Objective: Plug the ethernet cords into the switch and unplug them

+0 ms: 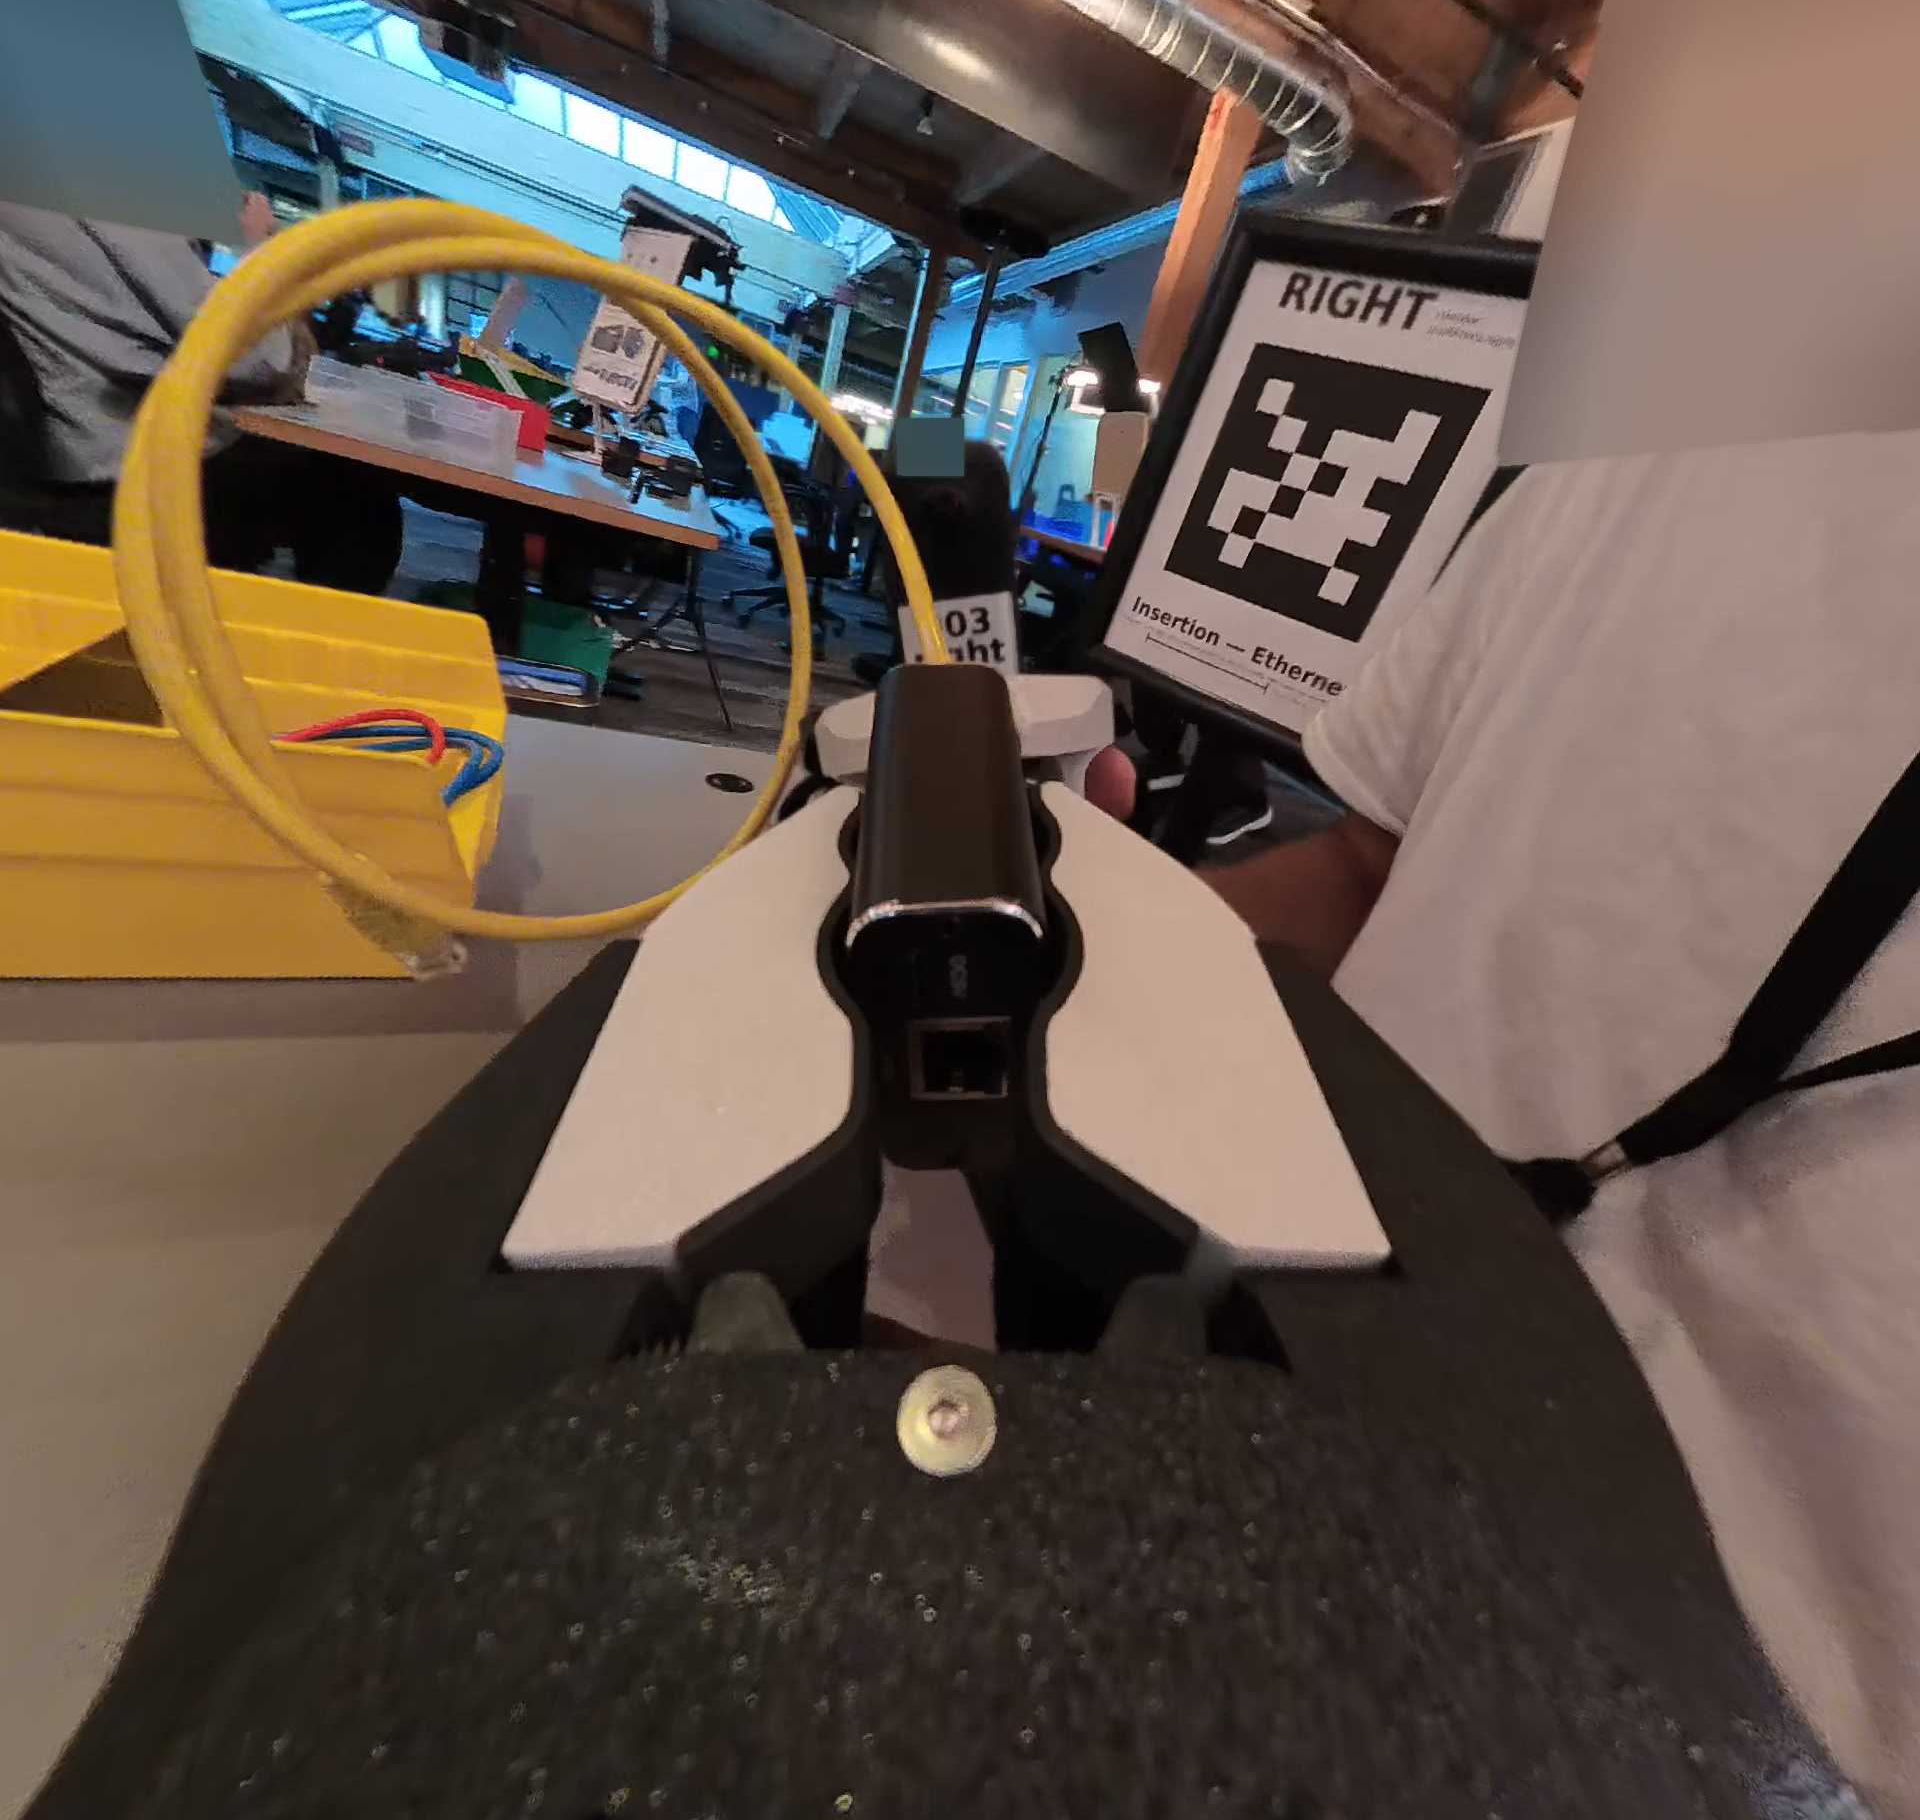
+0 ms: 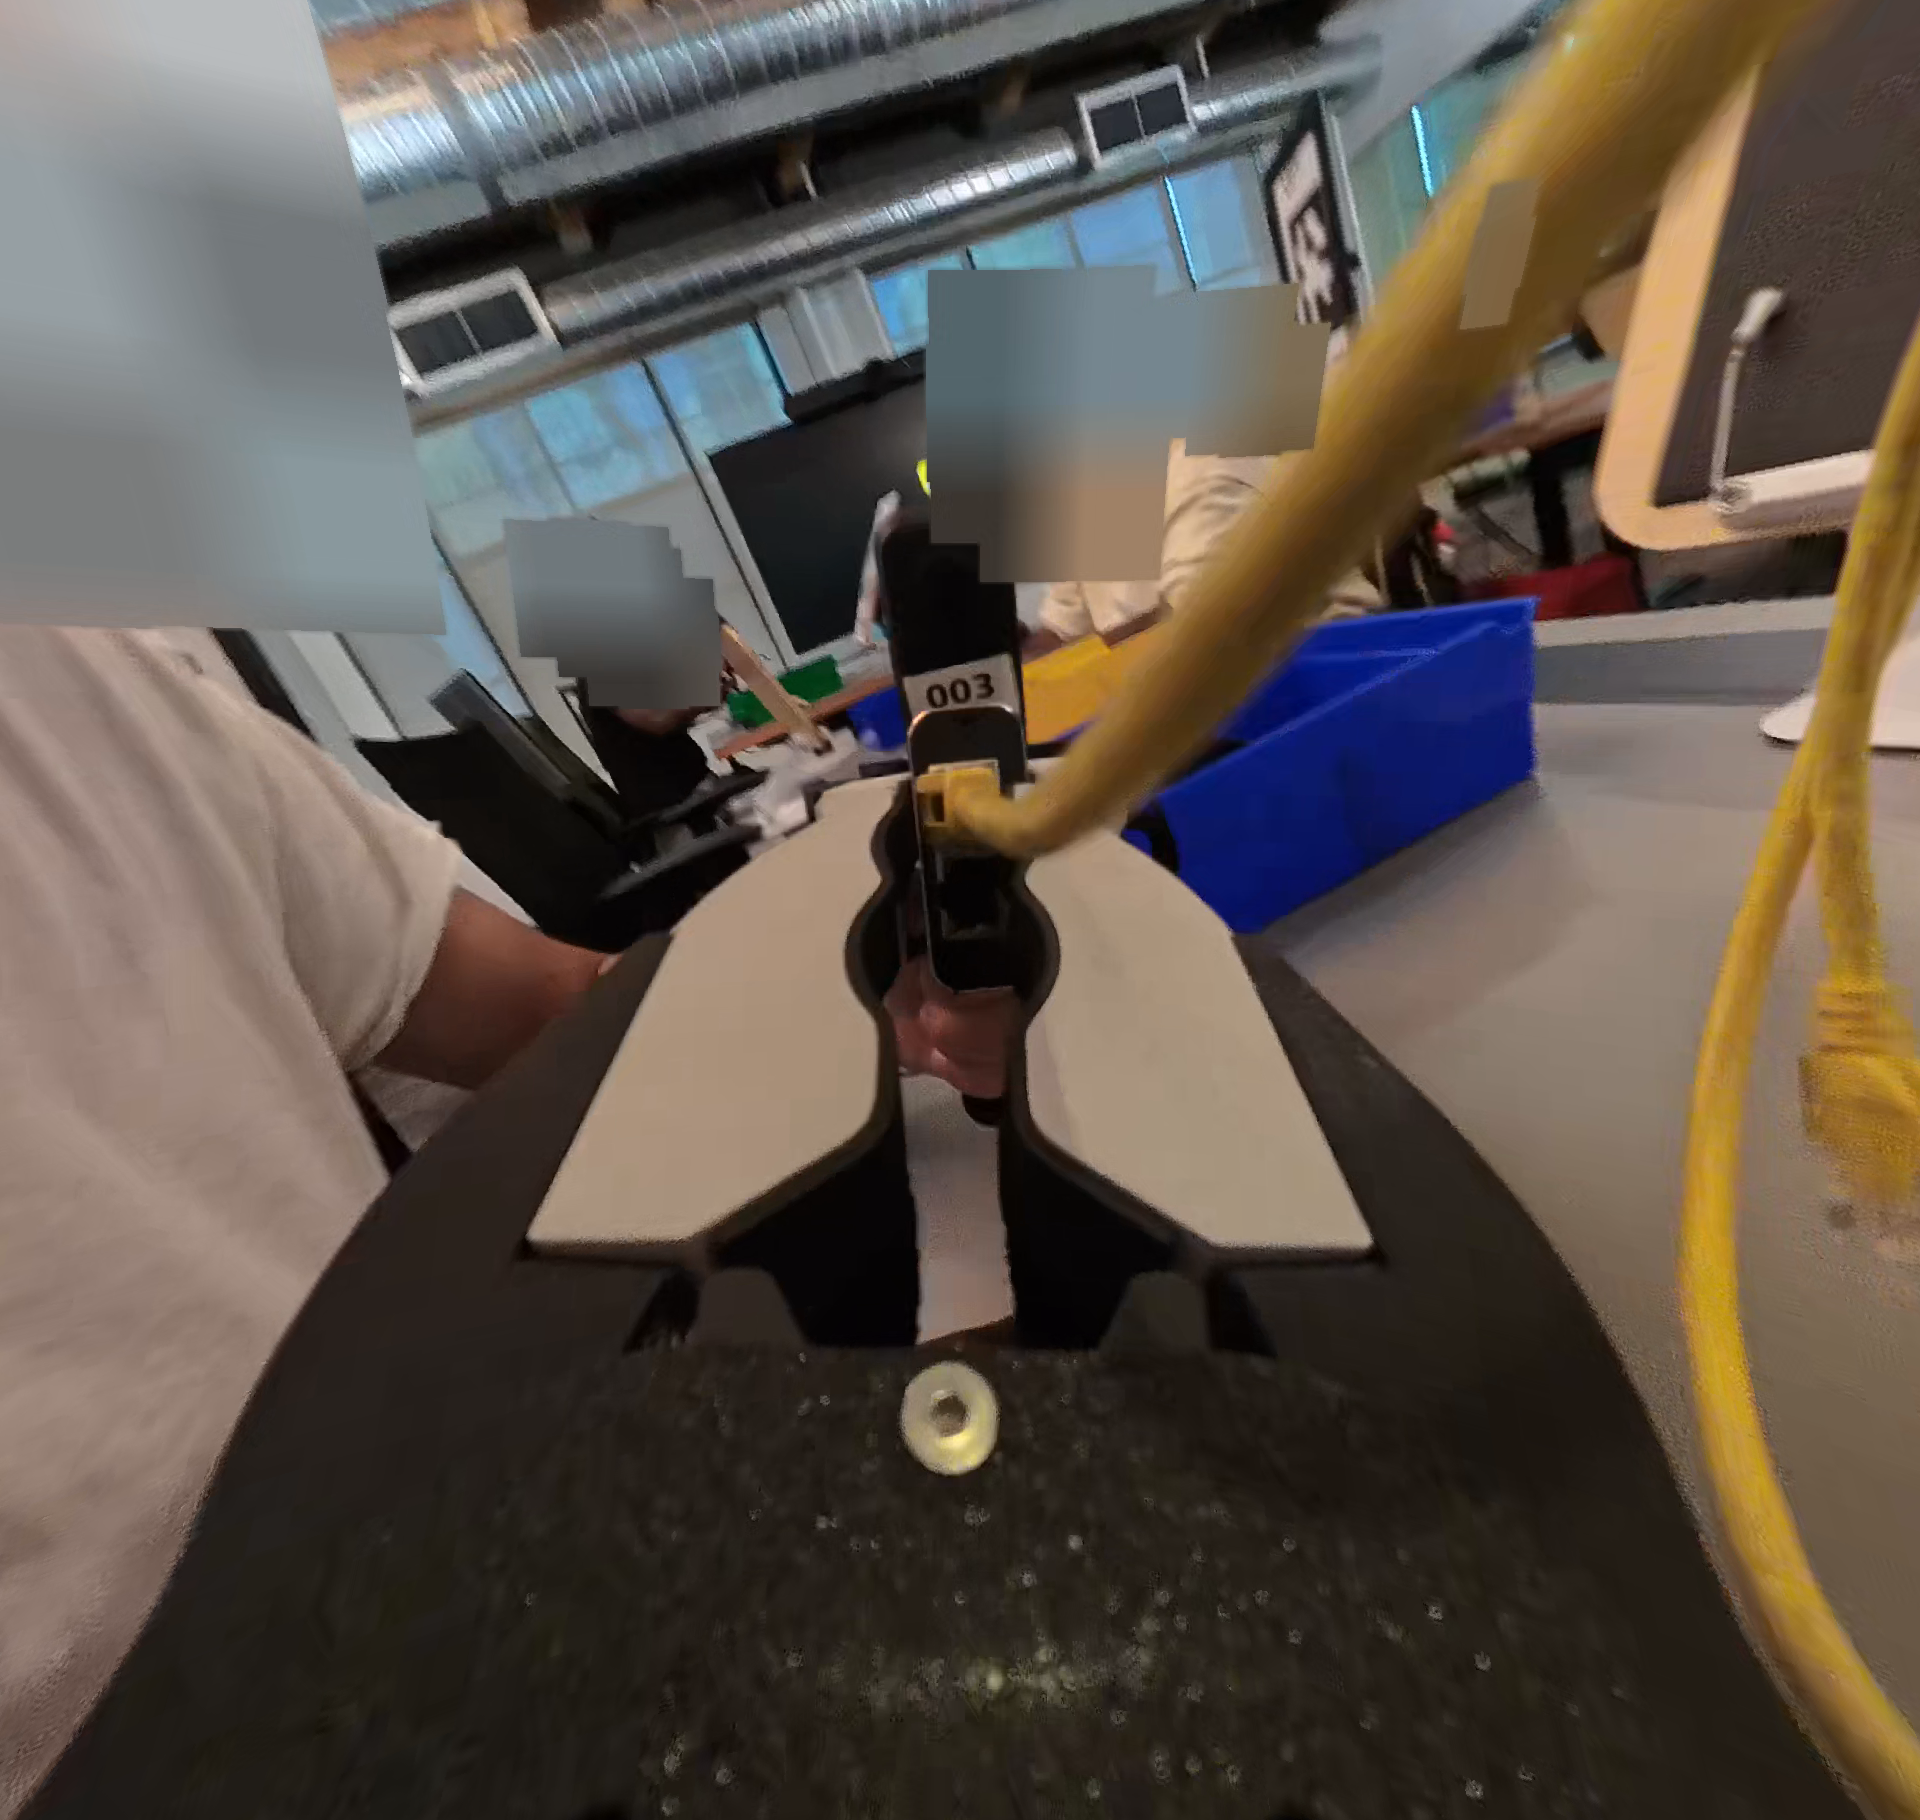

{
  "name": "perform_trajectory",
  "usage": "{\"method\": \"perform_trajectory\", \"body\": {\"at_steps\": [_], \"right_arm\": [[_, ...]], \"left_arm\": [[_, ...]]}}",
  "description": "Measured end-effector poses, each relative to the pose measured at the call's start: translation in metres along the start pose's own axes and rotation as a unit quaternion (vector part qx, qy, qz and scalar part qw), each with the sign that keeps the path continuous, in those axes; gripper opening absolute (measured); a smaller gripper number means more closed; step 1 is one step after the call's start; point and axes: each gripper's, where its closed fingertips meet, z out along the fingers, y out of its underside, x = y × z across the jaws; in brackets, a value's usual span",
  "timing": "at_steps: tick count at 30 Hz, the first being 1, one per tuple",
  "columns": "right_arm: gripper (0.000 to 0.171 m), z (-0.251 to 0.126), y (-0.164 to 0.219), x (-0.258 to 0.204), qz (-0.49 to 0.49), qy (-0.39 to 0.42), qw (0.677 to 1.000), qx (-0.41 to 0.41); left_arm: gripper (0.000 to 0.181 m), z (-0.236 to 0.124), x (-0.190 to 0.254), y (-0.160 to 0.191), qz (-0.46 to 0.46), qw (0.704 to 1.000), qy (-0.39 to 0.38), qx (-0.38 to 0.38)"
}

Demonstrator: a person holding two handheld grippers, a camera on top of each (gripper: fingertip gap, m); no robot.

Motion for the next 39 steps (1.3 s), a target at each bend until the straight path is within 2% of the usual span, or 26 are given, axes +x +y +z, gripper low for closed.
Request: {"method": "perform_trajectory", "body": {"at_steps": [5,10,18,23,30,39], "right_arm": [[0.018,-0.002,0.017,-0.011,0.027,-0.011,1.0,0.008],[0.015,0.003,0.031,-0.01,0.048,-0.012,0.998,-0.033],[0.014,-0.004,0.032,-0.016,0.087,-0.031,0.995,-0.033],[0.012,-0.009,0.031,-0.021,0.114,-0.063,0.991,-0.021],[0.013,-0.014,0.033,-0.02,-0.006,-0.041,0.998,-0.047],[0.011,-0.009,0.029,-0.017,0.126,-0.076,0.989,-0.001]], "left_arm": [[0.027,-0.01,0.015,0.014,-0.059,0.998,-0.031,-0.01],[0.026,-0.014,0.016,0.026,-0.143,0.987,-0.05,0.055],[0.025,-0.008,0.021,0.03,-0.14,0.985,-0.075,0.064],[0.026,-0.004,0.023,0.034,-0.088,0.99,-0.104,0.037],[0.026,0.002,0.023,0.037,-0.08,0.989,-0.125,0.021],[0.026,-0.001,0.022,0.033,-0.114,0.989,-0.081,0.045]]}}
